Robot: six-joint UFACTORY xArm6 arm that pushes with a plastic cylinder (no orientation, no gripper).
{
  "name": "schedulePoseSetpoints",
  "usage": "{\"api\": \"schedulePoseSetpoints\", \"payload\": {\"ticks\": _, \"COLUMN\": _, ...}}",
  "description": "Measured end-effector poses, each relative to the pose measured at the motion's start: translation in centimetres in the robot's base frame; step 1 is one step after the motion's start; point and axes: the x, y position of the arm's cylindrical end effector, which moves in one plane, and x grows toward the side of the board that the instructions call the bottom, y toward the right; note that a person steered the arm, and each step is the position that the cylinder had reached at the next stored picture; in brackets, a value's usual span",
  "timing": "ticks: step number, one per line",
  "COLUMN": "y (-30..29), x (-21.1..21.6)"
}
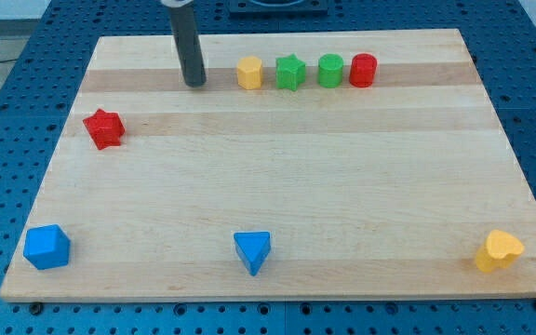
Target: Place the red star left to the yellow hexagon
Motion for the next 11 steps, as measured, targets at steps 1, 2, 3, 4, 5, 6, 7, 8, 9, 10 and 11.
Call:
{"api": "schedulePoseSetpoints", "payload": {"ticks": 1, "y": 0.0, "x": 5.2}}
{"api": "schedulePoseSetpoints", "payload": {"ticks": 2, "y": -1.3, "x": 10.7}}
{"api": "schedulePoseSetpoints", "payload": {"ticks": 3, "y": -6.6, "x": 13.9}}
{"api": "schedulePoseSetpoints", "payload": {"ticks": 4, "y": -9.4, "x": 14.0}}
{"api": "schedulePoseSetpoints", "payload": {"ticks": 5, "y": -12.4, "x": 13.6}}
{"api": "schedulePoseSetpoints", "payload": {"ticks": 6, "y": -12.6, "x": 11.0}}
{"api": "schedulePoseSetpoints", "payload": {"ticks": 7, "y": -12.6, "x": 8.2}}
{"api": "schedulePoseSetpoints", "payload": {"ticks": 8, "y": -11.2, "x": 6.2}}
{"api": "schedulePoseSetpoints", "payload": {"ticks": 9, "y": -9.4, "x": 6.7}}
{"api": "schedulePoseSetpoints", "payload": {"ticks": 10, "y": -8.8, "x": 9.2}}
{"api": "schedulePoseSetpoints", "payload": {"ticks": 11, "y": -7.5, "x": 9.8}}
